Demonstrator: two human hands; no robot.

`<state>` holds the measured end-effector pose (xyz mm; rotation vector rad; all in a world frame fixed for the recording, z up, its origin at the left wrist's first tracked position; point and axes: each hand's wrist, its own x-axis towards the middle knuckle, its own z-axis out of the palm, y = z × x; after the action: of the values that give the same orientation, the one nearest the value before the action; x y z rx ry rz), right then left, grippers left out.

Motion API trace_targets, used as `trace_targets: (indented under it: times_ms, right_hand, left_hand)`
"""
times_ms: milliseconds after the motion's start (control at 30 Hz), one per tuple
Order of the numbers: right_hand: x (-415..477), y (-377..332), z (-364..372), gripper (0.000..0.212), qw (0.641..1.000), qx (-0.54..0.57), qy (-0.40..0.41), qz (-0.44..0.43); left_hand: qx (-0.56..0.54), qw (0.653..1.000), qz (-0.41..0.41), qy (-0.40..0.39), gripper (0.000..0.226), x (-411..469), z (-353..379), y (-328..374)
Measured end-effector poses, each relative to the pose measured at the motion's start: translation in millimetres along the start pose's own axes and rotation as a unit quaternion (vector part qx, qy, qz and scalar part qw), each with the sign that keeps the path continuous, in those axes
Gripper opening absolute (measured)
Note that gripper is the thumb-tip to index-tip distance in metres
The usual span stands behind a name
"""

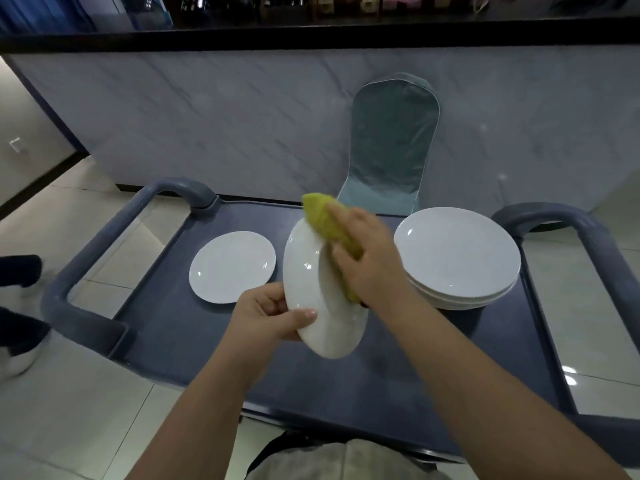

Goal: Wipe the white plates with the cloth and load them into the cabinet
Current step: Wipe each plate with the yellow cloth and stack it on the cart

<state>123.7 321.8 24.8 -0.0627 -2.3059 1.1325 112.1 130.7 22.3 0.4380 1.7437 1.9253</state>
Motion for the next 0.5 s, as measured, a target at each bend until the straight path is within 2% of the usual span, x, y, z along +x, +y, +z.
trace_targets:
  times_ms: [100, 133, 167, 200, 267, 367, 433, 500]
  right_hand:
    - [-32.8, -12.7, 17.3, 0.046, 0.97, -0.047, -0.053, -0.231]
    - [-31.7, -11.1, 16.5, 0.044, 0.959, -0.055, -0.068, -0.27]
    - [-23.3, -6.9, 14.4, 0.046, 0.957, -0.052, -0.078, -0.273]
    - [-11.5, -1.1, 12.0, 0.048, 0.967, -0.039, -0.079, -0.237]
    - [15.4, 10.2, 8.4, 0.052, 0.994, -0.003, -0.076, -0.079]
    - [44.6, 46.2, 2.0, 0.047, 0.985, 0.048, -0.104, 0.127]
    - [34.4, 66.2, -9.0, 0.042, 0.972, 0.062, -0.101, 0.204]
    - [3.0, 70.6, -13.5, 0.041, 0.969, 0.059, -0.057, 0.232]
  left_hand:
    - [-0.004, 1.0, 0.006, 0.022, 0.029, 5.3, -3.7, 2.4]
    - [-0.001, 1.0, 0.008, 0.02, 0.032, 6.2, -5.3, 2.0]
    - [-0.001, 1.0, 0.004, 0.015, 0.031, 7.1, -5.9, 1.2]
    - [-0.003, 1.0, -0.004, 0.012, 0.028, 8.1, -6.0, -0.5]
    - [-0.026, 0.999, -0.024, 0.014, 0.025, 10.5, -3.5, -3.4]
    - [-0.158, 0.983, -0.069, 0.055, 0.026, 15.8, -1.9, -5.3]
    - [-0.253, 0.959, -0.091, 0.093, 0.027, 19.7, -5.4, -7.2]
    - [-0.327, 0.931, -0.096, 0.13, 0.032, 25.0, -6.9, -10.4]
